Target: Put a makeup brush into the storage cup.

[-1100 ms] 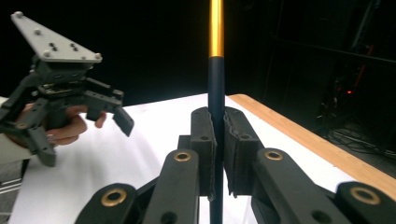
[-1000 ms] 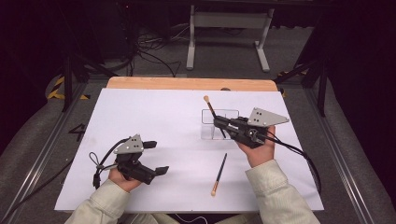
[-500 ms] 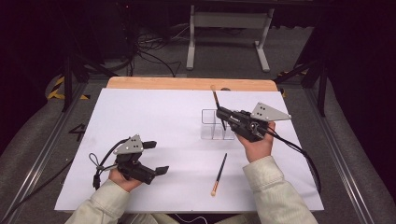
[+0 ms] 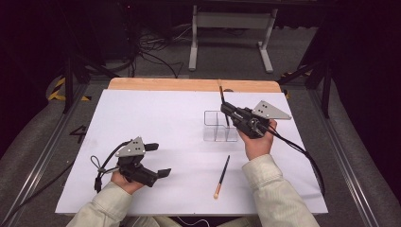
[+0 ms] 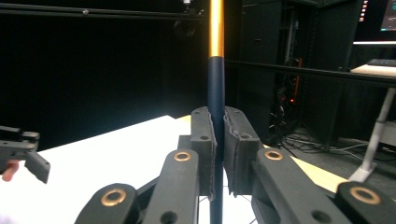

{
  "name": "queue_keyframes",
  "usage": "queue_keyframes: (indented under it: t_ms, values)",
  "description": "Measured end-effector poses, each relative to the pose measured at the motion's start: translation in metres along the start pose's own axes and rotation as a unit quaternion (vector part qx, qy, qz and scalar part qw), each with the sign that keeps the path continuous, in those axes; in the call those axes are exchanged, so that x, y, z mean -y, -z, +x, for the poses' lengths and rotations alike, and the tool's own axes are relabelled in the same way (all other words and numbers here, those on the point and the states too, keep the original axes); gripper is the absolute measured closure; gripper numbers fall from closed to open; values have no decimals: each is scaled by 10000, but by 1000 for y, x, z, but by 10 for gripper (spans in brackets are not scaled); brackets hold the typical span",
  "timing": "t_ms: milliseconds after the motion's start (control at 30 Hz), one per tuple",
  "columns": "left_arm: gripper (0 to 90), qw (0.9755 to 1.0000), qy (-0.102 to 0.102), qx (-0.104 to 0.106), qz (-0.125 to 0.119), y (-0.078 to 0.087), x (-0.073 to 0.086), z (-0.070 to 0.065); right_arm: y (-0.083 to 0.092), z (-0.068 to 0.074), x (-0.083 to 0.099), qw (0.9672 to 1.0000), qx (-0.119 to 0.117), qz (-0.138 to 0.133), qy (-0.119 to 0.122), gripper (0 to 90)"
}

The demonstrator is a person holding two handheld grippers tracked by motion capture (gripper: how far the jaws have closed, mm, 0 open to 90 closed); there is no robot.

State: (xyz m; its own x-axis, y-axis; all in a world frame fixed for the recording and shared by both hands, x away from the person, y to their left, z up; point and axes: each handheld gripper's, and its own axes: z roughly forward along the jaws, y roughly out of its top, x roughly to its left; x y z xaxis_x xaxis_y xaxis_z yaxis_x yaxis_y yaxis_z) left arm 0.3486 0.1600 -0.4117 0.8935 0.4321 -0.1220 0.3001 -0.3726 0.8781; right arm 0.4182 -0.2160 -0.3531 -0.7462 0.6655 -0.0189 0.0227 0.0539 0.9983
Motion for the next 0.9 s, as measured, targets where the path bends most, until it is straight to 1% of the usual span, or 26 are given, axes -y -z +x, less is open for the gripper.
queue_keyframes:
  t_ms: [100,167,200,367,600,733,900]
  values:
    - [0,10000,4,5,7,0,0,0,-3,-1,2,10000,94,10,27,835]
    - [0,10000,2,10,6,0,0,0,-5,-2,5,9996,236,30,138,835]
    - [0,10000,-8,-17,43,-1,0,-1,-5,-3,6,9995,280,46,158,835]
    - [0,9999,-73,-11,117,-4,0,-2,-10,-5,11,9992,360,70,175,834]
    - [0,9999,-74,32,104,-3,1,-2,-18,-8,20,9984,476,214,210,834]
    - [0,9998,-131,39,125,-4,1,-3,-21,-9,24,9982,501,269,205,834]
    - [0,9998,-118,45,126,-3,1,-3,-25,-12,31,9976,561,362,153,834]
